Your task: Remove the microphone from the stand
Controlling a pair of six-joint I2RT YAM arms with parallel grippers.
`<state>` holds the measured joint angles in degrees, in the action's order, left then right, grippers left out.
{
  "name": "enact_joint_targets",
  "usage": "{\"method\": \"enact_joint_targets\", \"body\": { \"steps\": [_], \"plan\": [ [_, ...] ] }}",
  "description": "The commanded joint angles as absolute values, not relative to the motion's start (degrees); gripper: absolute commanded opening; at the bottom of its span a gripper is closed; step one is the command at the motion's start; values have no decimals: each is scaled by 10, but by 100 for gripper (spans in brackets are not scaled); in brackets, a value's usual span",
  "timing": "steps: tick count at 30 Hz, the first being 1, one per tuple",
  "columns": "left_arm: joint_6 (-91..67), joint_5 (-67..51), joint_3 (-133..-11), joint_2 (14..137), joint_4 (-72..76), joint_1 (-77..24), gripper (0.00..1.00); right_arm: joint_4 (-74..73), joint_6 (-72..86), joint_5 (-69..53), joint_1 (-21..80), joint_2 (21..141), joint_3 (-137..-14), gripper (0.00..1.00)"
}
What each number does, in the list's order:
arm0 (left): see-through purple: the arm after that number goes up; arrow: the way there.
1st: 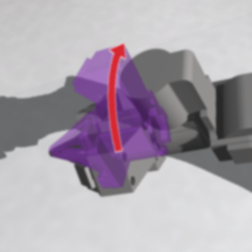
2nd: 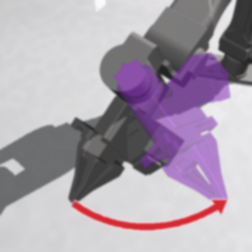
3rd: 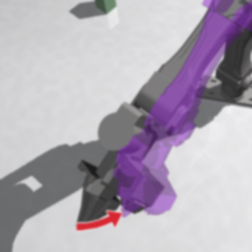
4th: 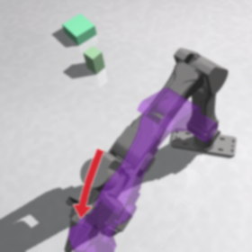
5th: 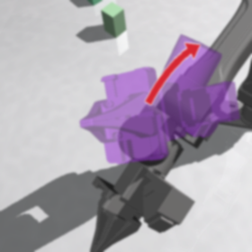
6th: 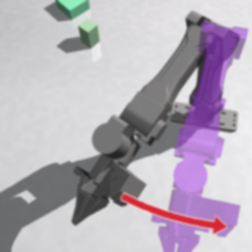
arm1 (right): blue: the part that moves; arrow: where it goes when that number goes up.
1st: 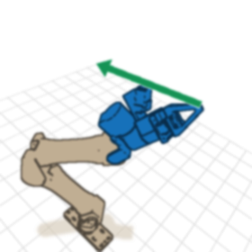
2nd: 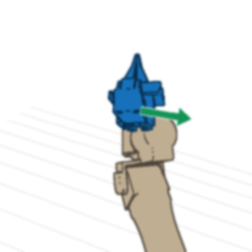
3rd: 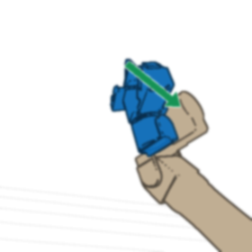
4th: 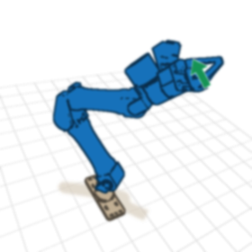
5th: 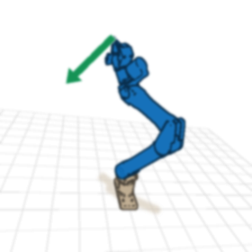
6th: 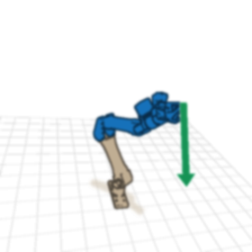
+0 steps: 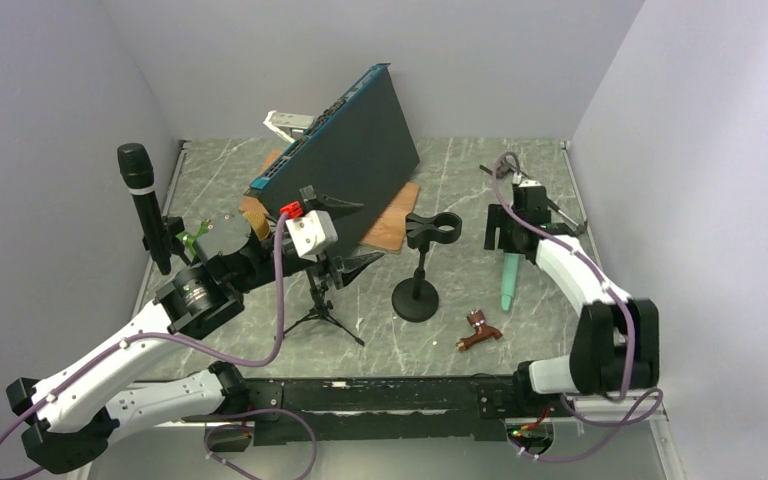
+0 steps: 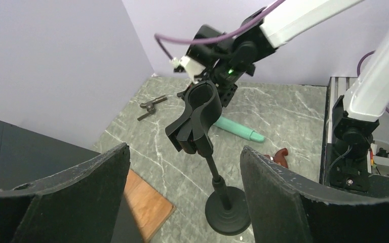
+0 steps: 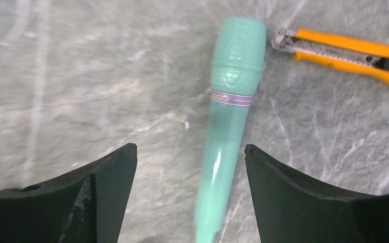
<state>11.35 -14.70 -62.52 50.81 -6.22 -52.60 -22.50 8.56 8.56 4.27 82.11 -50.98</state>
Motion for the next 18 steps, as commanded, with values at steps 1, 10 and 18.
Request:
{"method": "enact_joint_targets", "body": {
  "steps": [1,10,18],
  "plan": [
    [111,-133,-627,496,-31,-528,82,-192,111,7,44,711,-484,81],
    [100,-116,-621,488,-21,-528,78,-40,161,-164,75,562,-326,80],
    [97,-103,-619,492,-19,-529,80,98,164,-139,201,455,-232,82]
  ]
}}
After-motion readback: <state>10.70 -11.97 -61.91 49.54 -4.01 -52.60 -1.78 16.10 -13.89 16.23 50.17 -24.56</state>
